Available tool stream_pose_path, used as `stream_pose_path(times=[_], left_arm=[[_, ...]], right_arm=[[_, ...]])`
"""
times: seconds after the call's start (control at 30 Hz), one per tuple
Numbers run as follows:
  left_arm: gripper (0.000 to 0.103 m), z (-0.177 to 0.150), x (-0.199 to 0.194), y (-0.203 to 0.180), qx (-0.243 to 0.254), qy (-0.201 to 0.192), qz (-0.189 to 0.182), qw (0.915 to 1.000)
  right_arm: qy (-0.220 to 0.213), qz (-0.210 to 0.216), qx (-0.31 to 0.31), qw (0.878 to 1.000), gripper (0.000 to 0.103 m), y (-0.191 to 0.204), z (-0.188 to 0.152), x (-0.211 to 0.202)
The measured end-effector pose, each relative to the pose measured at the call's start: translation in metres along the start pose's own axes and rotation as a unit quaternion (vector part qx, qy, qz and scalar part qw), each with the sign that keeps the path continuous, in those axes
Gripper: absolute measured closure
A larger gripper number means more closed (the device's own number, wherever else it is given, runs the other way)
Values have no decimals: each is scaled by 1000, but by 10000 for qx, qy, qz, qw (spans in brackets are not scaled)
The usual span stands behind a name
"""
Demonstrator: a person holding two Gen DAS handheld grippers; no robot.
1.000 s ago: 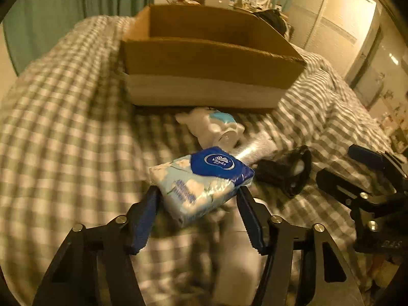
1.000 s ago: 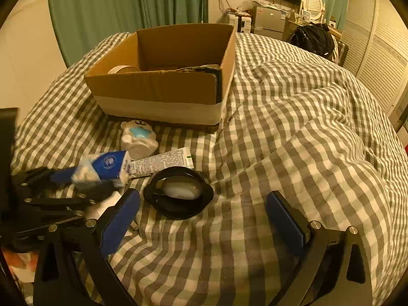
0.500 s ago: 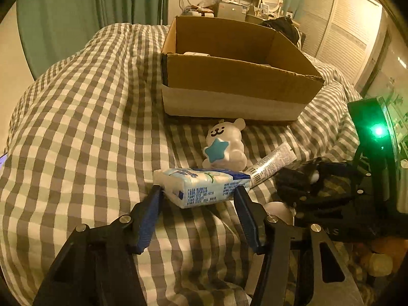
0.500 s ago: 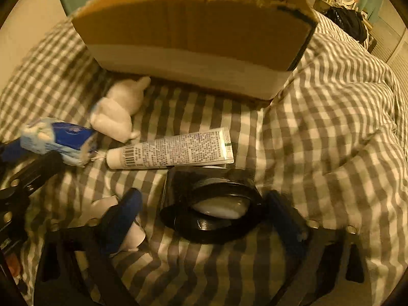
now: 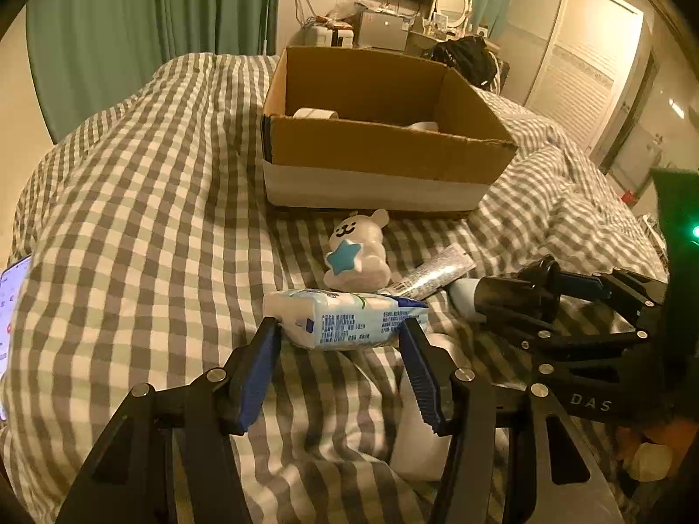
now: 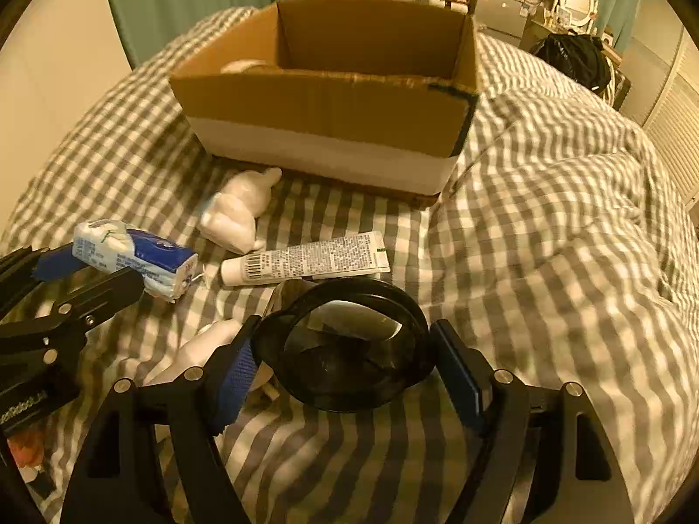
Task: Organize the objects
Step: 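Grasp the black round case with the right gripper while the left gripper holds the tissue pack, then lower both held items into the box and open both grippers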
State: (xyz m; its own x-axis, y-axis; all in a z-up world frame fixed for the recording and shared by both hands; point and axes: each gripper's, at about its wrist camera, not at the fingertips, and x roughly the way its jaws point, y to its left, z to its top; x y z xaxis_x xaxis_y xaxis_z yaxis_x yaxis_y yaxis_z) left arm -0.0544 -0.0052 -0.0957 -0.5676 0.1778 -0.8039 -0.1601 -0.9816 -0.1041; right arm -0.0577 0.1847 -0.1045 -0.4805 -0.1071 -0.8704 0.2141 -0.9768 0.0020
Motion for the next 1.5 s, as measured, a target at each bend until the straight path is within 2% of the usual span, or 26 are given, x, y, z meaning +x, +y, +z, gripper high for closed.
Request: stream_pose_path(times=[0.23,0.5,0.6,0.77,0.93,1.03,1.17,1.5], left_arm=[[49,-5,-20,-7,-38,15,-128,9999],[68,-7,-36,-8,-87,66,-371,9993],[68,-7,-38,-9,-111,88,-369,9992],[68,2,-54,-11,-66,-112,-331,9994],[68,27,-72,-13,39,-346,-379,9987],[68,52,-80,-13,60,-494,-525,9974],[68,88,-84,-16,169,-739,-442,9961],[68,170,-47,-10,195,-1016,-151,9945]], right_arm=[[-261,-144,-167,9994,27,13,-4,-26],[-664,-144,-184,9975,27,15,1,-69],[-787,-129,-194,9966,27,16,3,-82],[-967,-125,-245,9949,27,19,4,-100],[-1133,-122,-349,9929,27,20,13,-116],[-1261,-210,-506,9905,27,24,24,-126],[-1469,-215,-602,9871,27,25,48,-138],[-1804,-173,-578,9817,27,12,131,-137]])
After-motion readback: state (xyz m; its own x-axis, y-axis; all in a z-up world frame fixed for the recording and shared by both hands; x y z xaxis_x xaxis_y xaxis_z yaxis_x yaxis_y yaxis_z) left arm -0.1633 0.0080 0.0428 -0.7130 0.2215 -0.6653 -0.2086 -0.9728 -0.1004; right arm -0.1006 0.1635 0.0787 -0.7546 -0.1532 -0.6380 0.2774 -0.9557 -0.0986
